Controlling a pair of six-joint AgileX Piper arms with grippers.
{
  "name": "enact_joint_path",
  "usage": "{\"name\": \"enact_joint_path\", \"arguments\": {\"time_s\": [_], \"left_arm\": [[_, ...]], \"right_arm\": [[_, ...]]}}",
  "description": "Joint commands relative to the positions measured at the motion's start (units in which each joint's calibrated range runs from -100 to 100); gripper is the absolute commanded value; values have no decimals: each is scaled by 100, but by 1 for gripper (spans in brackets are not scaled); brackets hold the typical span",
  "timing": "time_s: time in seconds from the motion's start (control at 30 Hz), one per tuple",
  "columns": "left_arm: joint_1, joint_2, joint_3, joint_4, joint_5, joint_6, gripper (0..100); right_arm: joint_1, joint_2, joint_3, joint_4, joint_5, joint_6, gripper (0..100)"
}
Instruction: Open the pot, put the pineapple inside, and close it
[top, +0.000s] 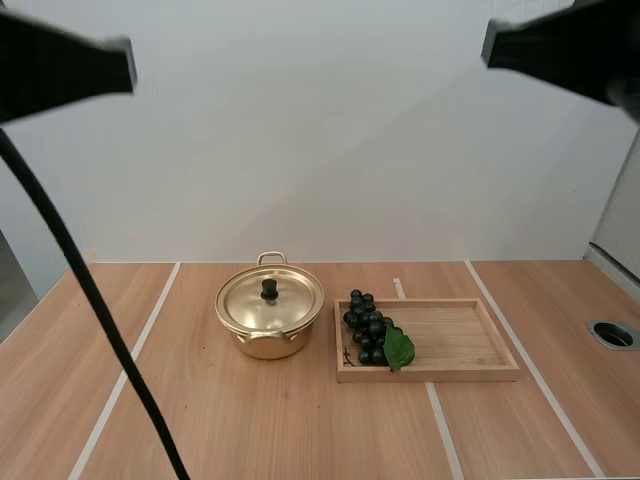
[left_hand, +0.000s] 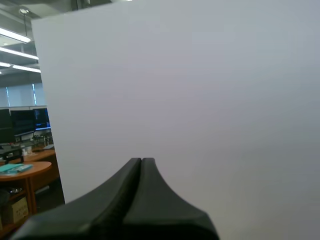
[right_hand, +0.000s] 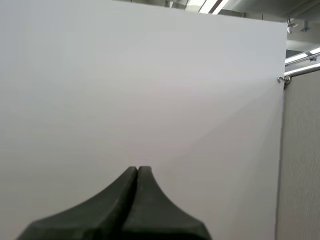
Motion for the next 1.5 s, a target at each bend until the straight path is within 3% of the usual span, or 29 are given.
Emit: {"name": "enact_joint_path", "arguments": {"time_s": [0.0,0.3,0.6,0.7,0.83,0.93,1.47], "left_arm": [[8,-3,603,75,-403,-61,0],[8,-189,2211,75,-1264,-64,0],[8,-848,3754,75,-1286,-121,0],[-14,-1059,4137,184,-1360,-89,0],[-225,-1311,4438,378,-1294,-89,0],[-258,-1490,4638,534,-1279,-89,0],[-176,-1687,5637,514,-1227,-113,0]], "right_arm": [[-30,-34,464,-165,-107,-70,0],[-46,-376,2174,-251,-598,-70,0],[69,-1174,3655,-320,-868,-70,0],[39,-1312,3976,-321,-850,-61,0],[-115,-1404,4302,-286,-835,-61,0],[-153,-1421,4526,-124,-889,-61,0],[-4,-1860,5648,-499,-355,-61,0]]}}
